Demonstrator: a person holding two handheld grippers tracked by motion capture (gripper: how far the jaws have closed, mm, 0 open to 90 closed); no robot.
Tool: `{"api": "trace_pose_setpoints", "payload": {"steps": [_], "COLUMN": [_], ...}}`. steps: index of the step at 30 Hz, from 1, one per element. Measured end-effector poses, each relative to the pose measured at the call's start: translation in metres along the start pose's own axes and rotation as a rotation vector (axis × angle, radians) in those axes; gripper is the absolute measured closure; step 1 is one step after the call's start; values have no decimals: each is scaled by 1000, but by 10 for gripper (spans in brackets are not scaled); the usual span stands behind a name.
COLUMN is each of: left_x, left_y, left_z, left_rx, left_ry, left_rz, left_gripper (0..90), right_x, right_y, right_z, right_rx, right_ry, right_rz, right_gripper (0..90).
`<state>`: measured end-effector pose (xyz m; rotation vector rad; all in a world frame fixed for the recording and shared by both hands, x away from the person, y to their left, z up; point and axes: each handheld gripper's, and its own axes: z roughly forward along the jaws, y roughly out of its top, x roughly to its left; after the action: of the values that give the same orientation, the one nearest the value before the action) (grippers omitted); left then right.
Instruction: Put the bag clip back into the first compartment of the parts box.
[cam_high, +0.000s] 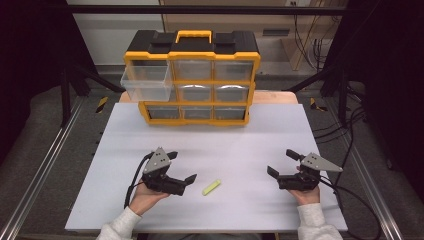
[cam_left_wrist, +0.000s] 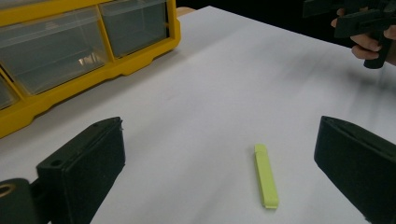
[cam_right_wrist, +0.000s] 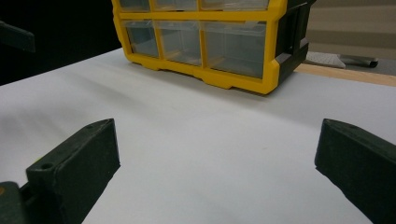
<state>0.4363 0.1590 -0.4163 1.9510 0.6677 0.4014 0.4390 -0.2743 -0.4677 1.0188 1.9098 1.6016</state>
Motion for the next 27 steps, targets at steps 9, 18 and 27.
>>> {"api": "trace_pose_setpoints", "payload": {"steps": [9, 18, 27], "left_x": [-9, -20, -25], "left_y": [4, 7, -3], "left_z": [18, 40, 55], "left_rx": [44, 107, 158], "left_ry": [-17, -34, -42], "left_rz": [20, 43, 28], "left_gripper": [18, 18, 21], "right_x": [0, 0, 0], "right_y": [0, 0, 0], "right_z": [0, 0, 0], "right_rx": [-4, -3, -2], "right_ry": [-1, 1, 1], "right_rz": [3, 3, 3], "right_gripper": [4, 4, 4]}}
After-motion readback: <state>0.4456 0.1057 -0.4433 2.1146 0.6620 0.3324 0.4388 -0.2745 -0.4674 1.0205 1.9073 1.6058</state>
